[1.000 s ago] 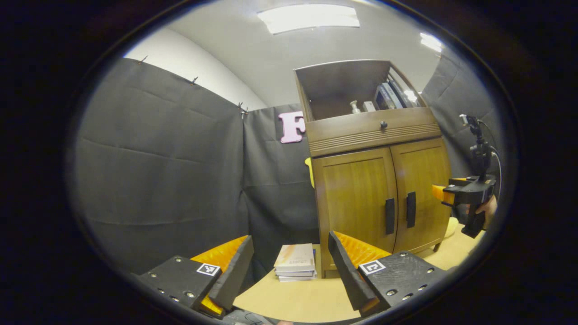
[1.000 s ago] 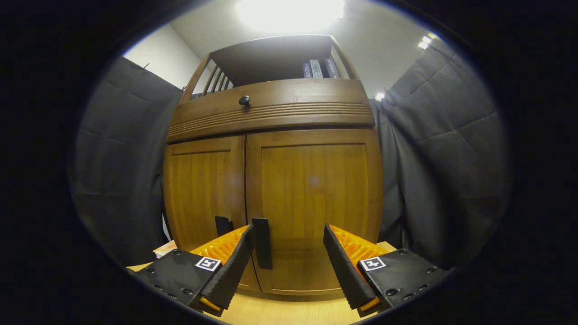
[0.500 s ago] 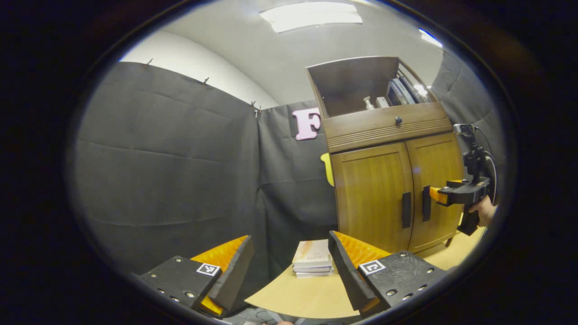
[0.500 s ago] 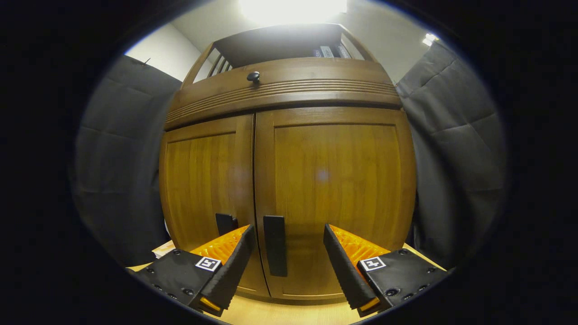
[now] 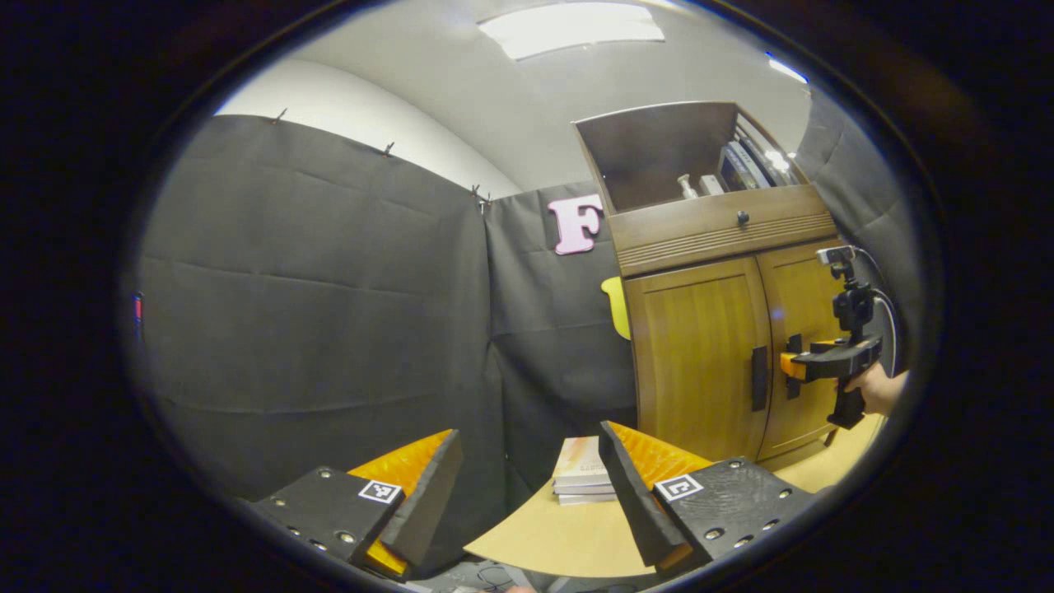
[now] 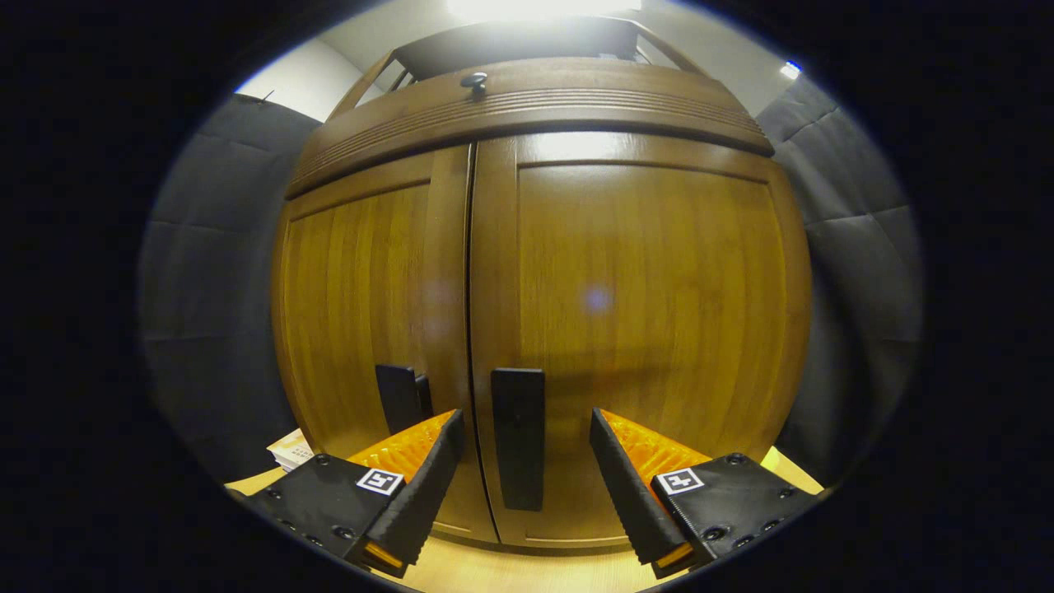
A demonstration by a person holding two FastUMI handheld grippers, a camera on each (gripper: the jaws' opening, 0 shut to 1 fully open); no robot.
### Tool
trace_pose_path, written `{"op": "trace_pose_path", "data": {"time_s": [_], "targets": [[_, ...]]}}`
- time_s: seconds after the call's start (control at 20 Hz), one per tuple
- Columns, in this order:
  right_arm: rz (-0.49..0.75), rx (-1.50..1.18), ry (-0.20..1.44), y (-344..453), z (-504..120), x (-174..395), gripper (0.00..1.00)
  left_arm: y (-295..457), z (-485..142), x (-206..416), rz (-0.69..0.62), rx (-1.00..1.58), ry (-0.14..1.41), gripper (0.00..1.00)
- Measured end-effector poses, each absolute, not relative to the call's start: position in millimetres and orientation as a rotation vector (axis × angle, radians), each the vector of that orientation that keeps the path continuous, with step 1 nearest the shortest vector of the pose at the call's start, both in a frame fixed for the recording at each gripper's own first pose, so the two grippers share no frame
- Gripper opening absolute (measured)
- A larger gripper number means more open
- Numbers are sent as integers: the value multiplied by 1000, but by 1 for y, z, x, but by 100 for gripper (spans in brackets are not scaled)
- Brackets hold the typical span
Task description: Open the right door of the double-door shoe cabinet with the right hand, and open the left door with the left hand.
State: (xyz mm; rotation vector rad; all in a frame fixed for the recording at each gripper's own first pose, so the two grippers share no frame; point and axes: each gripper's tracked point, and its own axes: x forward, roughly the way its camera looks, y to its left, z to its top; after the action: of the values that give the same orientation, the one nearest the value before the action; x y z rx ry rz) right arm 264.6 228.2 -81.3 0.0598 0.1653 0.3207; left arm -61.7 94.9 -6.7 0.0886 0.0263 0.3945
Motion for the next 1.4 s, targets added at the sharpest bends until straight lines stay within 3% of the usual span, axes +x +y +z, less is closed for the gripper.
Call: {"op": "trace_pose_path", "data": {"time_s": [0.1, 0.2, 0.35, 0.5, 0.55, 0.75, 1.4], "targets": [[319, 68, 181, 231, -86, 269, 91, 96, -9, -63, 397, 89, 28, 97], [312, 84, 183, 238, -92, 269, 78, 96, -7, -64, 401, 93, 29, 95], [315, 101, 204, 241, -97, 273, 75, 99, -8, -64, 406, 93, 31, 97], [299, 119, 219, 240, -100, 276, 35, 100, -7, -64, 409, 93, 32, 97], [300, 125, 229, 241, -102, 275, 43, 100, -8, -64, 408, 92, 31, 97], [286, 107, 232, 237, -104, 277, 19, 101, -8, -66, 395, 86, 30, 97], [325, 114, 244, 225, -98, 243, 22, 99, -6, -69, 312, 65, 7, 97]]}}
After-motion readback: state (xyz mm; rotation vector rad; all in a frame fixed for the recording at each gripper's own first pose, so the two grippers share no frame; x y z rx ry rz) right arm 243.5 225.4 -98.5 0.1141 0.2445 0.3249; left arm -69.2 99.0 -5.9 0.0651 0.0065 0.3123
